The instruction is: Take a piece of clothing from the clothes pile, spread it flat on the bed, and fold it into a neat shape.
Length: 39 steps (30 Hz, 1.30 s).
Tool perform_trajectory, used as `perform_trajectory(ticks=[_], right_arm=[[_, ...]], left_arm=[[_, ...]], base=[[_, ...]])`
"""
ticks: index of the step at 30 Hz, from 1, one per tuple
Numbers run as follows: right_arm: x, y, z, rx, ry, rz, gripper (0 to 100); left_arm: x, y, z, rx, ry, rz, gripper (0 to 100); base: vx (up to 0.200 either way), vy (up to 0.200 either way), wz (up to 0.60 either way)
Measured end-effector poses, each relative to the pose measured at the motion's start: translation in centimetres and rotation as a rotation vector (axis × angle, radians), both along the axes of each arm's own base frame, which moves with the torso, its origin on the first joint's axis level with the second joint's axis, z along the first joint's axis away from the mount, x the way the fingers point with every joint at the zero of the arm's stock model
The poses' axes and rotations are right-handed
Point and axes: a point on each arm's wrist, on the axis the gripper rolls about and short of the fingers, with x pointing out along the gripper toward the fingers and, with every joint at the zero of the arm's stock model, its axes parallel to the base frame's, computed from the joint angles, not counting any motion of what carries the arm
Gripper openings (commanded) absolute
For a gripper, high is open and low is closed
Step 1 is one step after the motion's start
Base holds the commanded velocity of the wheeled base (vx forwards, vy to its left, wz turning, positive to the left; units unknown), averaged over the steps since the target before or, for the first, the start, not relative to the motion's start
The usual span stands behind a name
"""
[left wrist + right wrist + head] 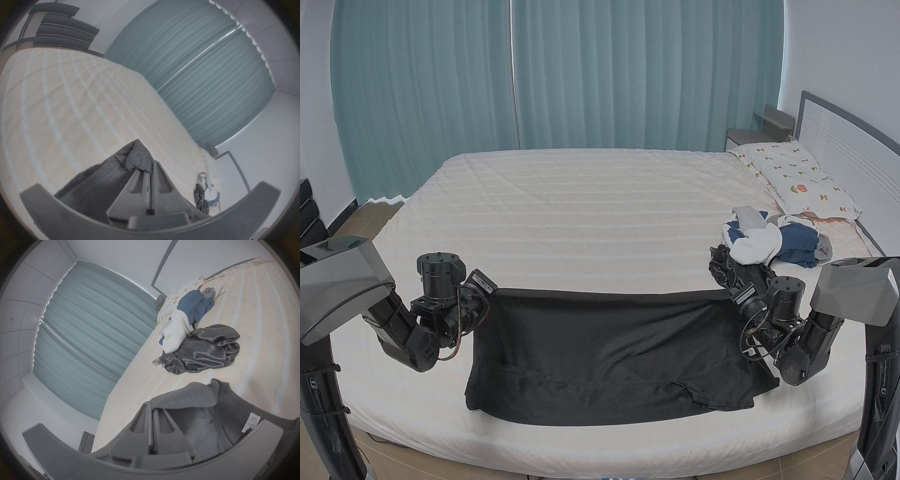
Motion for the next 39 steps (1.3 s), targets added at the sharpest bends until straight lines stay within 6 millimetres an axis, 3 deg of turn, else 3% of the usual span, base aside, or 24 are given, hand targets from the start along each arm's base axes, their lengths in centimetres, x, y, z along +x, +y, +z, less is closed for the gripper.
perform_trajectory(ticks=[4, 12, 21, 39], right_arm=[[-0.7, -0.2, -0.5, -0.023, -0.011, 0.004, 0], [-3.6, -0.4, -2.7, -0.127, 0.096, 0.041, 0], [-5.6, -0.5, -3.8, -0.202, 0.181, 0.078, 0], [-7.1, -0.8, -6.3, -0.269, 0.294, 0.139, 0]], left_arm=[[-0.4, 0.4, -0.8, 0.054, -0.067, -0.013, 0], [-3.0, 1.0, -5.0, 0.248, 0.086, -0.085, 0], [-5.2, 1.2, -6.7, 0.358, 0.188, -0.152, 0], [-7.3, 0.6, -9.4, 0.457, 0.311, -0.258, 0]], base=[[0.000, 0.000, 0.00], [0.000, 0.000, 0.00], [0.000, 0.000, 0.00], [0.000, 0.000, 0.00]])
